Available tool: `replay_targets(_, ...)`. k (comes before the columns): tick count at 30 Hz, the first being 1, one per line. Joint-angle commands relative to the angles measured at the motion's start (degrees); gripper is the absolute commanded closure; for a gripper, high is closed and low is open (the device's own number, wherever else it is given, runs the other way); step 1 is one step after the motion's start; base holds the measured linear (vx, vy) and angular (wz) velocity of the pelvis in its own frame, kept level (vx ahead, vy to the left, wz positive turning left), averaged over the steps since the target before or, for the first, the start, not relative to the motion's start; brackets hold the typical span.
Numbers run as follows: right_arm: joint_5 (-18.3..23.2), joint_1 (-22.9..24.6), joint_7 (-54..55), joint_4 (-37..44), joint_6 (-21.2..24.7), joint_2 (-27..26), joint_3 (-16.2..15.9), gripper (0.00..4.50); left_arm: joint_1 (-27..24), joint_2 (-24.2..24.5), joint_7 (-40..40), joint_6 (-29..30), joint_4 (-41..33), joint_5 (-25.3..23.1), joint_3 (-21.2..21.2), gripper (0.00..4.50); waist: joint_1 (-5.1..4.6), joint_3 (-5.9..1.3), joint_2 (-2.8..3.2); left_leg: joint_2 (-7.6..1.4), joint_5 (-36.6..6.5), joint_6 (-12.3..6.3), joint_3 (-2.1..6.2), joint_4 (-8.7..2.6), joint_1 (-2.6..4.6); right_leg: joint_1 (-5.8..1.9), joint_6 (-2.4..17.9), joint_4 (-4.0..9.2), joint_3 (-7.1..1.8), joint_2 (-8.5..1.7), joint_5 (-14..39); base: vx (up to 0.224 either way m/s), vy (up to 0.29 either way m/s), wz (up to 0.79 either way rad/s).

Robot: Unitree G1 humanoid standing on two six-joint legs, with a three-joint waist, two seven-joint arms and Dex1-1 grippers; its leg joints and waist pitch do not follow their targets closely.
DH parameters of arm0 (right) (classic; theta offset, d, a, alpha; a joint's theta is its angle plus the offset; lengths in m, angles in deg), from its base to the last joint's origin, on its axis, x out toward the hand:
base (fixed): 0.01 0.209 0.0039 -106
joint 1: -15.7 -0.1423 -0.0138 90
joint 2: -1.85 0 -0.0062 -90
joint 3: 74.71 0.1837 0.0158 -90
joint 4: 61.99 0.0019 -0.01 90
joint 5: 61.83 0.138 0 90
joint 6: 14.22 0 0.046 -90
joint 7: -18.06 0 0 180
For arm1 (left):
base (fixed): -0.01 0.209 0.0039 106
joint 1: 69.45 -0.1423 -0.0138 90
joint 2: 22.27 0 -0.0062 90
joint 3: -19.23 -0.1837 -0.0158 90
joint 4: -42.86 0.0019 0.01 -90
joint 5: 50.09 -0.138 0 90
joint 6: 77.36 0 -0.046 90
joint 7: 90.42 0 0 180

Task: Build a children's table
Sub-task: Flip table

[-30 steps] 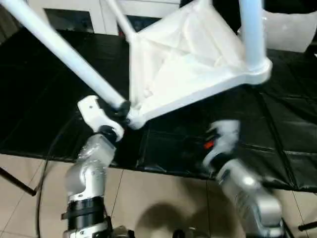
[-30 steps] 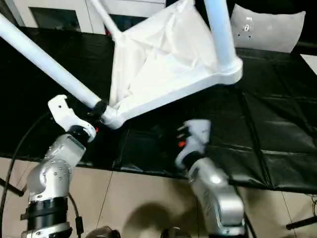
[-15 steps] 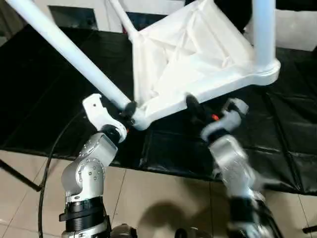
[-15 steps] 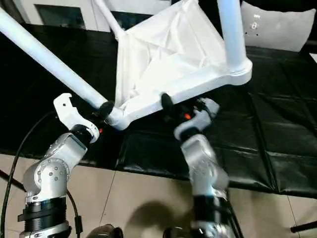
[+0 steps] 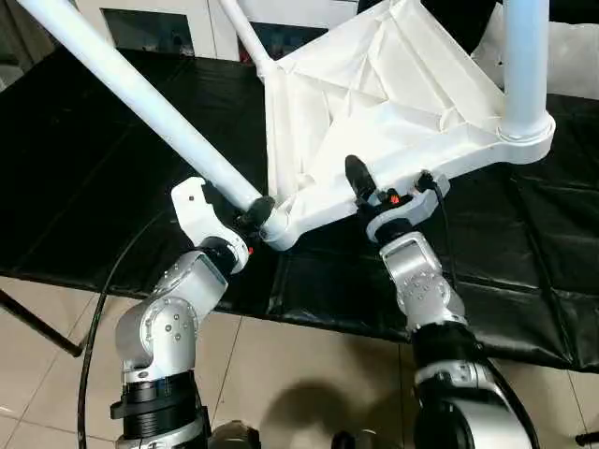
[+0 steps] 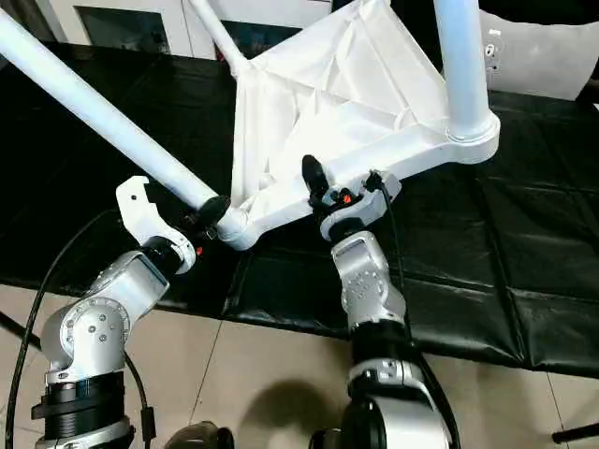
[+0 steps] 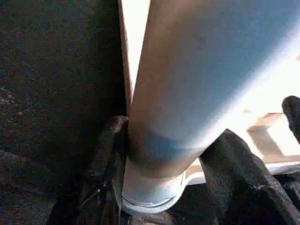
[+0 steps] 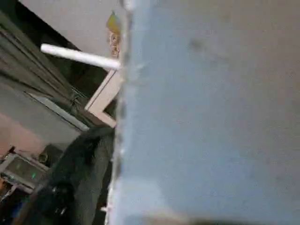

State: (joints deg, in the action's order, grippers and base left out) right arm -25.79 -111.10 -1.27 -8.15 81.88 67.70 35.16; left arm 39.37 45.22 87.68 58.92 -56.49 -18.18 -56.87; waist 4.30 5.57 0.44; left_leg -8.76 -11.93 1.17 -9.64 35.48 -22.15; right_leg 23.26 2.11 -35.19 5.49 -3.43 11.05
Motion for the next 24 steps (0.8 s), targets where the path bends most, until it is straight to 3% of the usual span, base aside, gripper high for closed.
replay_targets(1, 0.66, -3.38, -0.29, -1.42, -1.70, -2.20, 1.07, 1.07, -4.83, -6.59, 2.42, 0.82, -1.62, 5.23, -3.80, 2.48, -0.13, -4.71, -0.08, -4.73, 2.25, -8.10, 1.57, -3.61, 0.67, -3.53, 14.01, 2.87, -3.86, -6.08, 0.11, 0.000, 0.000, 0.00)
replay_targets(9, 0.89, -5.76, -1.14, -5.38, -5.26, -2.01, 1.66, 1.76, -4.86, -6.36, 2.32, 1.62, -1.78, 5.27, -3.86, 2.48, -0.47, -4.81, -0.16, -4.75, 3.44, -9.82, 1.51, -3.39, 0.61, -3.50, 14.80, 2.68, -3.74, -5.93, -1.07, 0.000, 0.000, 0.00)
replay_targets(21, 0.50, -6.71, 0.74, -6.53, -8.47, -2.60, 2.16, 2.40, -5.58, -3.43, 2.82, 1.04, -1.15, 1.87, -5.79, 2.48, -0.61, -4.79, -0.04, -4.82, 3.21, -9.74, 1.50, -3.38, 0.72, -3.40, 14.67, 2.72, -3.72, -5.84, -0.43, 0.000, 0.000, 0.00)
replay_targets(24, 0.42, -6.25, 2.61, -4.63, -9.22, -2.29, 2.78, 2.45, -7.16, 0.52, 6.70, 0.07, -3.02, 0.64, -7.86, 1.78, -0.65, -4.87, -0.03, -4.78, 3.33, -9.81, 1.49, -3.37, 0.66, -3.47, 14.45, 2.71, -3.72, -5.89, -0.07, 0.000, 0.000, 0.00)
